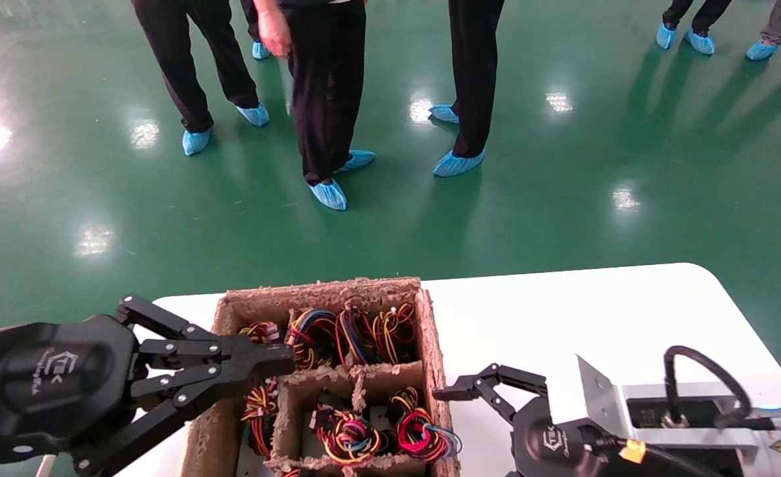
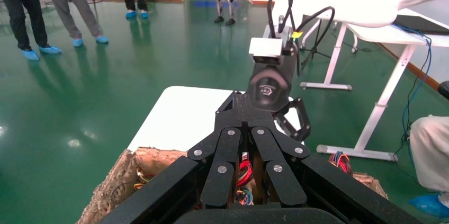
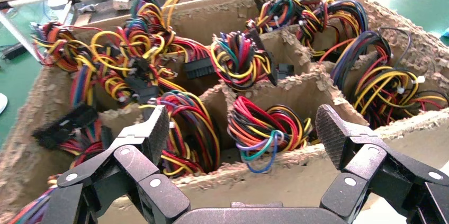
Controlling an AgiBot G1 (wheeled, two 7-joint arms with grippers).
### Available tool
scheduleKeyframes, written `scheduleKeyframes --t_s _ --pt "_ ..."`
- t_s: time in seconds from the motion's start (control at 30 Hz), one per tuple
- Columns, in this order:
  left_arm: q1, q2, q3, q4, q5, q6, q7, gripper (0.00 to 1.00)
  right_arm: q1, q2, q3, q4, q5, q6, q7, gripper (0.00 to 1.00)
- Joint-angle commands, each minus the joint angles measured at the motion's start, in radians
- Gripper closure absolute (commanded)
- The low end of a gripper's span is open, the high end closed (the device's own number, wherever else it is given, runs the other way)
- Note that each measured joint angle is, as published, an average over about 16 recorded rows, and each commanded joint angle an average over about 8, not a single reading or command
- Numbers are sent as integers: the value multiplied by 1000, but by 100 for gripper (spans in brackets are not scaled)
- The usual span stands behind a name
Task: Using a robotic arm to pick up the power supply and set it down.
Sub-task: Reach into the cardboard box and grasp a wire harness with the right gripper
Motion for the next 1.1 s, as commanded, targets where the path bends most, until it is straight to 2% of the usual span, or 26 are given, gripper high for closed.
scheduleKeyframes --t_s 0.03,0.13,0.5,1.1 --pt "0 0 0 0 0 0 0 100 -2 -9 -3 -13 -7 5 -9 90" --pt "0 0 0 0 0 0 0 100 1 -25 -7 -30 -17 15 -18 100" --pt "0 0 0 0 0 0 0 100 24 -61 -20 -65 -42 26 -31 100" --pt "0 0 0 0 0 0 0 100 30 -61 -28 -69 -62 30 -32 100"
